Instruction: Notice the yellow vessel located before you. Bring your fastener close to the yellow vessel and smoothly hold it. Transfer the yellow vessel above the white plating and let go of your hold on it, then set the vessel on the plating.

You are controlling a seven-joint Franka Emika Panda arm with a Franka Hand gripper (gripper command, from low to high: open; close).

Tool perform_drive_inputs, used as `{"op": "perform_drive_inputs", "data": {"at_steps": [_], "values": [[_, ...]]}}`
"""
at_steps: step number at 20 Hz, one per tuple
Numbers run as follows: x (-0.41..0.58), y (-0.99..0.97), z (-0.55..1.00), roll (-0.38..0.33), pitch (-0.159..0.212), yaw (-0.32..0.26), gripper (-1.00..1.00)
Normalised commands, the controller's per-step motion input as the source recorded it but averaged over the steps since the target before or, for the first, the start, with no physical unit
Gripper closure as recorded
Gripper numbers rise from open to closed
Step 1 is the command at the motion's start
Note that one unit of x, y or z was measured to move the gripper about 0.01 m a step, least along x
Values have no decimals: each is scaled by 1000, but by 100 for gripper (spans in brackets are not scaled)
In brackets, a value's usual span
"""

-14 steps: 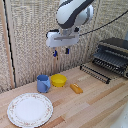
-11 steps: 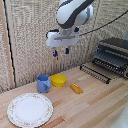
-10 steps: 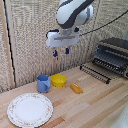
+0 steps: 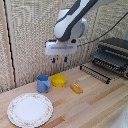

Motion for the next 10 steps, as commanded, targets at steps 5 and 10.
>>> {"op": "perform_drive_inputs", "data": {"at_steps": [5, 10], "values": [[85, -407, -409, -57, 133, -102, -100], [343, -211, -409, -49, 88, -11, -100]]}}
